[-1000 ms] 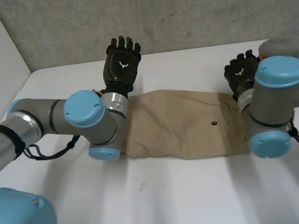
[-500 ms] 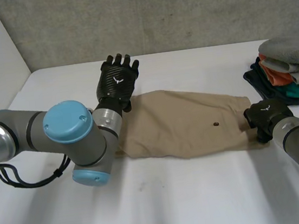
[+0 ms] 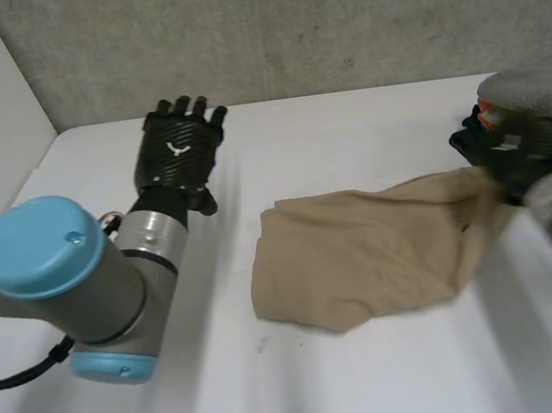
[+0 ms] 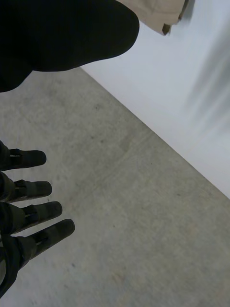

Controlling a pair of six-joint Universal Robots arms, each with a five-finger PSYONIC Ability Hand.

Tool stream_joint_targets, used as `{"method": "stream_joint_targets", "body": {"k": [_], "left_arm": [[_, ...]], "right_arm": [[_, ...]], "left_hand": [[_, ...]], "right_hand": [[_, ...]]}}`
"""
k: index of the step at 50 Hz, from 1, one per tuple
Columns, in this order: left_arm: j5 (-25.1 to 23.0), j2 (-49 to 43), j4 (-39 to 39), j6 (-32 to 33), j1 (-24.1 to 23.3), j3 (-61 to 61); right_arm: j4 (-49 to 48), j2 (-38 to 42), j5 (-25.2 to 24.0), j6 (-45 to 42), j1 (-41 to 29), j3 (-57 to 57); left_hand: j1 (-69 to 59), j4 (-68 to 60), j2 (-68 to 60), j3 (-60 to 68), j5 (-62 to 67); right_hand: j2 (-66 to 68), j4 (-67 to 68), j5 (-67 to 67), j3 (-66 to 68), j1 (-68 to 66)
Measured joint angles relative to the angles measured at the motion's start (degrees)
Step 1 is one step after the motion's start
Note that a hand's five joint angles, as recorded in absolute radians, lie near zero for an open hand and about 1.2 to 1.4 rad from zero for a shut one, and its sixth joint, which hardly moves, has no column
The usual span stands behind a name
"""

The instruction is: Fold the laundry.

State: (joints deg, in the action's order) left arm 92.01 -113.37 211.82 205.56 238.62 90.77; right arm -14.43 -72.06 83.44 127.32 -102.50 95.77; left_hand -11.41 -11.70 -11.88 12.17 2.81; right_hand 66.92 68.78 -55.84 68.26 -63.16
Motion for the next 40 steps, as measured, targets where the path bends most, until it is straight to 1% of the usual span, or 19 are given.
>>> {"method": "stream_joint_targets", "body": {"k": [6, 8, 11, 13, 15, 16, 17, 18, 23, 24, 25, 26, 27, 31, 32, 33, 34, 36, 40], "left_arm": [[-0.1, 3.7, -0.1, -3.4, 2.5, 2.9], [-0.1, 4.1, -0.2, -3.9, 2.8, 3.3], [-0.1, 4.8, -0.4, -4.7, 3.3, 3.9], [-0.1, 4.9, -0.4, -4.9, 3.3, 4.1], [-0.1, 4.9, -0.5, -5.0, 3.2, 4.1], [-0.1, 4.9, -0.5, -5.0, 3.2, 4.0], [-0.1, 4.9, -0.5, -5.0, 3.2, 3.8], [-0.1, 4.9, -0.4, -5.0, 3.1, 3.6], [-0.1, 4.4, -0.3, -5.0, 2.7, 1.6], [-0.1, 4.1, -0.3, -5.1, 2.3, 0.7], [-0.1, 3.6, -0.3, -5.3, 1.7, -0.4], [-0.1, 3.2, -0.4, -5.5, 1.2, -1.2], [-0.1, 2.4, -0.5, -5.8, 0.3, -2.4], [-0.2, -0.4, -1.8, -7.2, -3.0, -6.4], [-0.2, -2.1, -3.1, -7.9, -4.8, -8.5], [-0.2, -2.1, -3.1, -7.9, -4.8, -8.5], [-0.2, -4.6, -5.8, -8.9, -7.1, -11.3], [-0.2, -6.6, -8.2, -9.6, -8.7, -13.3], [0.1, -12.3, -15.9, -11.0, -12.3, -18.6]], "right_arm": [[-9.0, 5.6, -11.0, 0.6, -15.0, -2.0], [-10.1, 7.1, -13.2, 0.6, -17.2, -2.2], [-11.9, 11.5, -19.2, 0.1, -22.6, -2.1], [-12.3, 12.8, -21.2, 0.0, -24.1, -1.9], [-12.6, 13.8, -22.5, 0.2, -25.3, -1.8], [-12.6, 13.9, -22.7, 0.4, -25.5, -1.8], [-12.7, 14.0, -22.8, 1.1, -25.8, -1.7], [-12.7, 13.9, -22.7, 1.6, -25.9, -1.6], [-12.6, 8.7, -20.8, 10.4, -23.8, -0.1], [-12.6, 6.9, -20.3, 13.7, -22.9, 0.3], [-12.4, 3.6, -19.2, 20.8, -20.7, 1.1], [-12.4, 2.8, -18.9, 22.9, -20.1, 1.3], [-12.0, 0.4, -17.8, 29.3, -18.1, 1.8], [-9.6, -3.2, -14.7, 40.6, -14.0, 2.5], [-7.1, -4.3, -12.7, 44.7, -11.8, 2.3], [-7.1, -4.3, -12.7, 44.7, -11.8, 2.3], [-3.7, -4.7, -10.8, 47.2, -9.7, 1.6], [-0.8, -4.2, -9.7, 47.8, -8.5, 0.6], [5.9, -0.4, -8.7, 46.1, -7.1, -3.4]], "left_hand": [[0.0, 0.0, 0.0, 0.0, 0.0], [0.0, 0.0, 0.0, 0.0, 0.0], [0.0, 0.0, 0.0, 0.0, 0.0], [0.0, 0.0, 0.0, 0.0, 0.0], [0.0, 0.0, 0.0, 0.0, 0.0], [0.0, 0.0, 0.0, 0.0, 0.0], [0.0, 0.0, 0.0, 0.0, 0.0], [0.0, 0.0, 0.0, 0.0, 0.0], [0.0, 0.0, 0.0, 0.0, 0.0], [0.0, 0.0, 0.0, 0.0, 0.0], [0.0, 0.0, 0.0, 0.0, 0.0], [0.0, 0.0, 0.0, 0.0, 0.0], [0.0, 0.0, 0.0, 0.0, 0.0], [0.0, 0.0, 0.0, 0.0, 0.0], [0.0, 0.0, 0.0, 0.0, 0.0], [0.0, 0.0, 0.0, 0.0, 0.0], [0.0, 0.0, 0.0, 0.0, 0.0], [0.0, 0.0, 0.0, 0.0, 0.0], [0.0, 0.0, 0.0, 0.0, 0.0]], "right_hand": [[0.2, 0.0, -1.5, 0.1, 0.0], [0.2, 0.0, -1.5, 0.1, 0.0], [-1.5, -2.1, 0.2, -1.8, 0.7], [-14.0, -14.1, 11.4, -13.7, 10.4], [-35.3, -34.6, 32.3, -34.3, 31.4], [-37.5, -37.0, 34.7, -36.7, 33.7], [-48.5, -48.9, 47.1, -49.0, 44.8], [-51.1, -52.4, 50.6, -51.9, 47.5], [-54.2, -56.5, 53.1, -55.8, 49.6], [-54.2, -56.5, 53.1, -55.8, 49.6], [-54.2, -56.5, 53.1, -55.8, 49.6], [-54.2, -56.5, 53.1, -55.8, 49.6], [-54.2, -56.5, 53.1, -55.8, 49.6], [-54.2, -56.5, 53.1, -55.8, 49.6], [-54.2, -56.5, 53.1, -55.8, 49.6], [-54.2, -56.5, 53.1, -55.8, 49.6], [-54.2, -56.5, 53.1, -55.8, 49.6], [-54.2, -56.5, 53.1, -55.8, 49.6], [-54.2, -56.5, 53.1, -55.8, 49.6]]}}
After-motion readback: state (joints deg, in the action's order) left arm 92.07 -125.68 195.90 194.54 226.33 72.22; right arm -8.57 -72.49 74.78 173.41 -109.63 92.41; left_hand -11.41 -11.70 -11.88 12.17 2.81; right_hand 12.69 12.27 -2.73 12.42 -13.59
